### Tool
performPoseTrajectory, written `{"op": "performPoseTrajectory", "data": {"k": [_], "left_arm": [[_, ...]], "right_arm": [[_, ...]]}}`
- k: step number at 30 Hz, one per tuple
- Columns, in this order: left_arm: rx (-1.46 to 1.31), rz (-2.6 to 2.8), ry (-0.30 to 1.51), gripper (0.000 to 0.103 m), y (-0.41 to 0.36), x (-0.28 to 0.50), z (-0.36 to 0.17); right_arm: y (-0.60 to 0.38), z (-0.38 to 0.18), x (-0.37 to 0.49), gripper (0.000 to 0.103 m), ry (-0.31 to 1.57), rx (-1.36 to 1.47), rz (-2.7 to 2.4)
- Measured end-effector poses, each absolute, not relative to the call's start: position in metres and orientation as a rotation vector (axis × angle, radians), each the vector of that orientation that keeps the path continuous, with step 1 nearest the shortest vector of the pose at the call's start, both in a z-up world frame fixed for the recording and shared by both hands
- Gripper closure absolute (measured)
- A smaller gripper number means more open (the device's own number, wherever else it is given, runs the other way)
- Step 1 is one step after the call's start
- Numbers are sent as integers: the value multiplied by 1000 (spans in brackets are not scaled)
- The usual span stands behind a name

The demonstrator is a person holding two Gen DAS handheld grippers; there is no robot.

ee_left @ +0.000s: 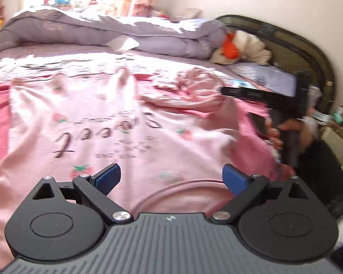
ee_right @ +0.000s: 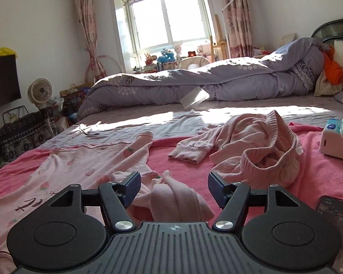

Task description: Fold clothes

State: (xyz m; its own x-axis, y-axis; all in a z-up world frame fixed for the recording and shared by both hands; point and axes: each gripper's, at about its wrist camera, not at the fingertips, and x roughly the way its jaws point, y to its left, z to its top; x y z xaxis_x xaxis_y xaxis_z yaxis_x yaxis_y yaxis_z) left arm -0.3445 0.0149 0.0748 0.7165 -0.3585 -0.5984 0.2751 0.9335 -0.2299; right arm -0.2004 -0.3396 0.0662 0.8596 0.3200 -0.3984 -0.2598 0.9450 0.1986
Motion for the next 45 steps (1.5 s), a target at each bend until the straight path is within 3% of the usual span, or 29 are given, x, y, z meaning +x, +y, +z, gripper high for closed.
{"op": "performPoseTrajectory", "data": {"k": [5,6,10,11,12,13,19,23,26,28,29,30,33,40,41,42,43,44,45], "left_arm": [[-61,-185,766,6,13,-312,37],[-30,-169,779,2,9,-309,28],[53,-166,744,1,-4,-320,20],[42,-172,744,1,-2,-320,20],[30,-178,745,1,0,-321,20],[24,-184,742,1,1,-322,20],[24,-198,716,1,3,-326,19],[1,-210,711,1,8,-329,21],[-51,-214,714,1,27,-338,30],[-95,-185,712,1,46,-345,36],[-117,-166,713,1,56,-349,37],[-138,-148,712,1,65,-352,38],[-181,-143,707,1,82,-359,38],[-151,-142,709,1,75,-358,36],[-148,-139,710,1,74,-358,36],[-145,-136,712,1,73,-358,36],[-145,-135,712,1,73,-358,36],[-147,-135,713,1,73,-358,35],[-148,-136,713,1,73,-358,35]], "right_arm": [[-354,60,-185,35,499,132,288],[-355,57,-182,34,513,132,285],[-356,39,-167,34,601,242,363],[-356,35,-165,48,622,271,365],[-355,34,-164,74,629,291,327],[-357,35,-166,79,616,312,282],[-405,71,-195,81,392,565,81],[-335,103,-208,81,298,292,256],[-256,113,-238,74,267,-38,607],[-214,105,-270,53,234,-257,781],[-201,96,-288,32,218,-345,831],[-194,88,-301,26,213,-403,859],[-185,65,-330,26,253,-499,899],[-224,65,-303,27,391,-280,694],[-229,64,-292,27,404,-263,648],[-231,61,-284,39,426,-270,597],[-231,56,-280,52,457,-298,540],[-232,51,-276,73,496,-317,492],[-239,47,-273,73,536,-308,470]]}}
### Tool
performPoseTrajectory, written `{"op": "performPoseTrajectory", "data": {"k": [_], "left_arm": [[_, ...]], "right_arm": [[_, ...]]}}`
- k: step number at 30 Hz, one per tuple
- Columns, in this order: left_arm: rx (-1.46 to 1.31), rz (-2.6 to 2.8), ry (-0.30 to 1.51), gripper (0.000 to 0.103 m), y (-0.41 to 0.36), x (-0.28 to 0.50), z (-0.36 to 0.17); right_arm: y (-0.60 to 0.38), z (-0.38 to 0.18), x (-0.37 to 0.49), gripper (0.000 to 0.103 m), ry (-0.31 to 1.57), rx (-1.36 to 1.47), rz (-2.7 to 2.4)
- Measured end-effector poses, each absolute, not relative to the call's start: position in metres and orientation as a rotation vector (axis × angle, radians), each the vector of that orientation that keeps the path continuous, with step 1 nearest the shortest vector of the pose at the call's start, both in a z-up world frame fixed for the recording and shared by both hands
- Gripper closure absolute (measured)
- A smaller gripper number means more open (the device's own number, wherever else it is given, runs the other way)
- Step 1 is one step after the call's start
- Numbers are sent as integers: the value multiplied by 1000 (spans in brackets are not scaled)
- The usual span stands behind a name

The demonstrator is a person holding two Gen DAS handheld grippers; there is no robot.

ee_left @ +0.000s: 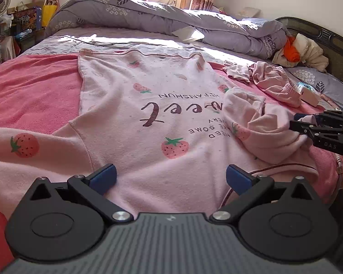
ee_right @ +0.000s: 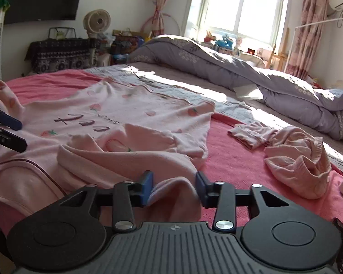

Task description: Fold clothes

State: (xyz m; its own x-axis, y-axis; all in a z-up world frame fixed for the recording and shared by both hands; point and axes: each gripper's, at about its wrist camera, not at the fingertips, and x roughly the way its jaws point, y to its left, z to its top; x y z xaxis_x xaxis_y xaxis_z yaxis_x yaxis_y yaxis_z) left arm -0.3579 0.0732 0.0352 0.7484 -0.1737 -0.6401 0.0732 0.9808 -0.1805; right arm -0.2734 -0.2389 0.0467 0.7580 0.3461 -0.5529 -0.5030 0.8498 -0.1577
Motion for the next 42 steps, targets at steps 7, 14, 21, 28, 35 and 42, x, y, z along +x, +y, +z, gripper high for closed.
{"op": "performPoseTrajectory", "data": {"k": [7,14,21,28,35,42], "left_arm": [[-96,-136,705,1,69,-359,29],[-67,-107,688,1,62,-362,27],[-107,-141,672,0,69,-374,31],[-275,-178,605,0,101,-391,49],[-301,-79,607,1,127,-401,49],[-239,-47,637,1,124,-395,47]], "right_arm": [[-306,78,-257,49,633,37,458],[-222,94,-203,31,698,66,572],[-153,44,-165,97,891,106,586],[-146,133,-203,96,550,198,1002],[-151,126,-234,42,496,-19,1017],[-234,87,-272,42,504,-286,746]]}}
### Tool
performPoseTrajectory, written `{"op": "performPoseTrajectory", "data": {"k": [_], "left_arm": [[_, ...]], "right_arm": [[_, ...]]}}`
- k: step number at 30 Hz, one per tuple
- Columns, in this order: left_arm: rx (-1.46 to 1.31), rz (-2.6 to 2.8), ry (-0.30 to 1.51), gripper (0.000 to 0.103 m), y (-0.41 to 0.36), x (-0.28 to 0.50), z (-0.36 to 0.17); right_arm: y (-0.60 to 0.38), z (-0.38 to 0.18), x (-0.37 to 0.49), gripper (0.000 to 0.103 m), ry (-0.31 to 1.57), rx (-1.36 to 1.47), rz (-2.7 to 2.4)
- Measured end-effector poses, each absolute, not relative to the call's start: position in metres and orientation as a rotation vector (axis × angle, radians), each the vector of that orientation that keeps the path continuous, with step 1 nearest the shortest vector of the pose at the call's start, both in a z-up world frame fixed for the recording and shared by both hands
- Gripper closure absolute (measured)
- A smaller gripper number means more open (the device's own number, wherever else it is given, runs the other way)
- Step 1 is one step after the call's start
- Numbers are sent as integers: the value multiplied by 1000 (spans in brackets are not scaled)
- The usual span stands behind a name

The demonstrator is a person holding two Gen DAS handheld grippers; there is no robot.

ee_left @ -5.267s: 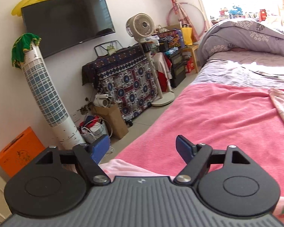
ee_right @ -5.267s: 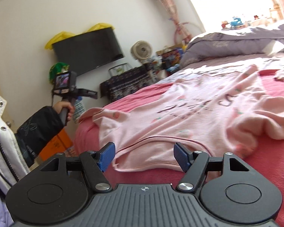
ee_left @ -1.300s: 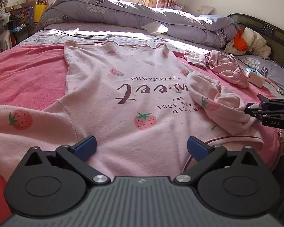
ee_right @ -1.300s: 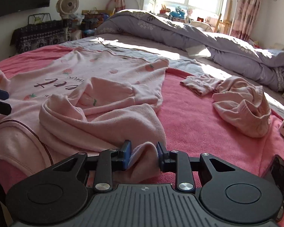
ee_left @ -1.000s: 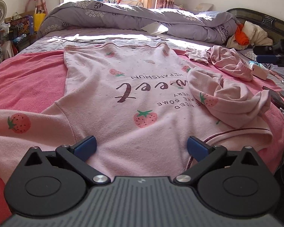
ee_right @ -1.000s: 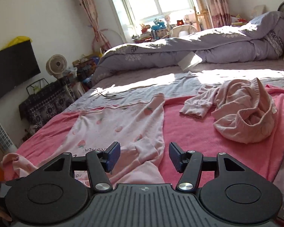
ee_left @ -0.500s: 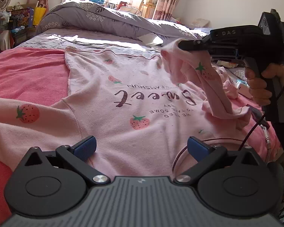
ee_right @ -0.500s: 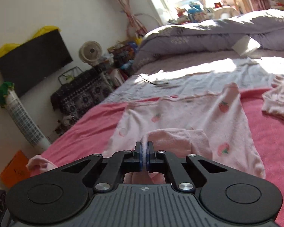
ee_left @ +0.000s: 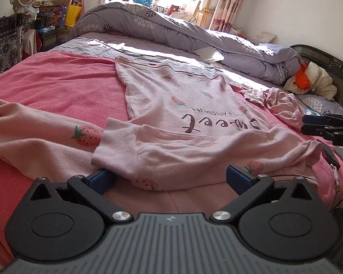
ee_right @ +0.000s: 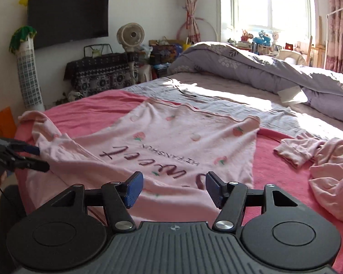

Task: Fold clothes
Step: 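Grasp the shirt sleeve with the right gripper and fold it across the shirt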

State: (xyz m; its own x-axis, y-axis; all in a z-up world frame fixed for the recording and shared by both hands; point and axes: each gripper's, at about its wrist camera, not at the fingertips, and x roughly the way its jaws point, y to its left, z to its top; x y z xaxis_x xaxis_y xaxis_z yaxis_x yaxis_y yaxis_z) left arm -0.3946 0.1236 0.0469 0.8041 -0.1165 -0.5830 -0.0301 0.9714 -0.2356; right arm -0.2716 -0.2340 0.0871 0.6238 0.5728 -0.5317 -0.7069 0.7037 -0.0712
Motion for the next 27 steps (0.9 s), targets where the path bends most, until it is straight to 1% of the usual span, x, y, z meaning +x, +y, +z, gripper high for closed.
{"op": "performPoseTrajectory", "data": {"k": [5,6,7,8,9,14,19,20,21,22,23,25,26,27], "left_arm": [[-210,11,617,1,127,-387,57],[-207,25,613,1,128,-385,60],[-204,40,609,1,130,-383,62],[-200,58,609,1,132,-380,63],[-196,77,610,1,133,-378,65],[-177,142,644,1,141,-366,61],[-169,169,677,1,142,-355,59],[-163,157,673,1,140,-355,61],[-155,145,670,1,136,-354,62],[-148,134,666,1,133,-353,64],[-140,122,663,1,130,-353,65],[-126,104,663,1,124,-351,67],[-120,101,669,1,121,-350,66],[-114,98,676,1,118,-349,65]], "right_arm": [[-229,48,-315,42,410,-683,626],[-223,40,-317,44,394,-713,603],[-219,34,-318,49,383,-727,580],[-215,30,-318,70,379,-725,569],[-214,29,-319,88,377,-711,559],[-236,41,-330,90,333,-613,484],[-264,36,-336,89,381,-590,490],[-265,34,-338,82,379,-585,506],[-264,34,-341,68,373,-585,519],[-261,32,-343,57,363,-587,522],[-257,31,-343,42,346,-591,512],[-248,26,-334,42,342,-570,476],[-247,24,-326,57,366,-528,462],[-248,23,-317,90,397,-476,453]]}}
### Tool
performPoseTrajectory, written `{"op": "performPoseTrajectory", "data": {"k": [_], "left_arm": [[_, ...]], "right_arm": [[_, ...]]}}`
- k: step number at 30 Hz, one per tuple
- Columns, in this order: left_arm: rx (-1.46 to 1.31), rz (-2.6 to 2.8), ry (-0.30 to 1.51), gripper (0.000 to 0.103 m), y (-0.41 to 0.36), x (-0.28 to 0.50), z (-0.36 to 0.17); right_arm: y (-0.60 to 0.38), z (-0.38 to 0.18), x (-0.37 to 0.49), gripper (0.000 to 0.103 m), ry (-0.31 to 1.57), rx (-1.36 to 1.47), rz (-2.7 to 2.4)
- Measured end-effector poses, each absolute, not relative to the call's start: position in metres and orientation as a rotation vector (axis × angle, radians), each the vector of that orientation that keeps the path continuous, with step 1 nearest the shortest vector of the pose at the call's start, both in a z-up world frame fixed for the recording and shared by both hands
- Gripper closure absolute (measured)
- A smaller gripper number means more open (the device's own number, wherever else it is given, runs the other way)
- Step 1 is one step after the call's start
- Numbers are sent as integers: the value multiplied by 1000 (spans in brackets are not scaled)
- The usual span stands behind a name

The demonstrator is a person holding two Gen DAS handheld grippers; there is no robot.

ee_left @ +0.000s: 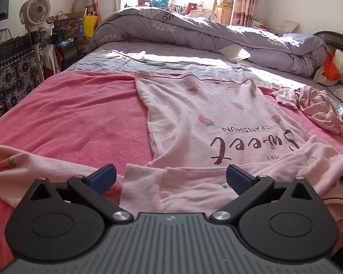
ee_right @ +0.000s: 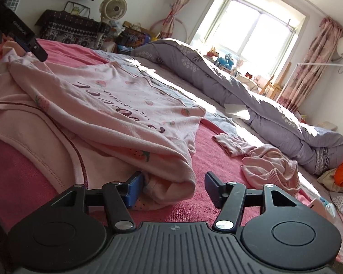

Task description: Fold clothes

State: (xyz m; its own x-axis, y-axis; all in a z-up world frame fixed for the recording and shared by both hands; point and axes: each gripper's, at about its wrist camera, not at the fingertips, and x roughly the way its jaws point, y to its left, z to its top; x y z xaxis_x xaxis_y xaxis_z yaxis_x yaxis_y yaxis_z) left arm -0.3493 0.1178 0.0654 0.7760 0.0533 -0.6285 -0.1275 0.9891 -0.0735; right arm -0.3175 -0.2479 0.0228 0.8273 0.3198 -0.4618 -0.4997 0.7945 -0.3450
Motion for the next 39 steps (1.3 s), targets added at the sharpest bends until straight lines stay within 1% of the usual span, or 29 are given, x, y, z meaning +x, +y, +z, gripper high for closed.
{"op": "performPoseTrajectory", "data": {"k": [1,3,7,11,13,16,19,23,24,27,28,30,33,35,38,39], "left_arm": [[-109,95,681,1,116,-349,65],[-96,89,691,1,112,-348,63],[-75,93,723,1,111,-344,54],[-87,123,751,1,116,-344,45],[-86,135,743,1,120,-350,48],[-53,151,711,1,123,-364,58],[-25,117,691,1,126,-378,66],[6,18,721,1,117,-384,60],[35,19,729,1,112,-383,57],[140,44,745,0,97,-377,46],[175,52,750,0,92,-375,42],[207,58,742,0,88,-373,38],[190,63,728,0,90,-366,41],[168,65,729,0,93,-362,42],[150,68,732,0,95,-361,43],[145,68,733,0,96,-360,43]], "right_arm": [[-250,23,-312,88,419,-424,445],[-262,32,-311,90,417,-338,414],[-285,44,-326,90,403,-290,360],[-299,15,-318,91,518,-284,276],[-306,7,-320,91,516,-256,277],[-305,15,-330,91,460,-271,306],[-303,22,-333,87,421,-282,312],[-301,28,-331,78,395,-266,297],[-300,30,-330,74,391,-259,292],[-294,33,-331,68,380,-270,314],[-289,32,-333,66,374,-295,331],[-276,29,-340,55,357,-375,375],[-252,20,-350,49,322,-527,417],[-236,8,-353,49,276,-657,385],[-215,-20,-352,50,147,-915,267],[-212,-25,-352,59,118,-953,250]]}}
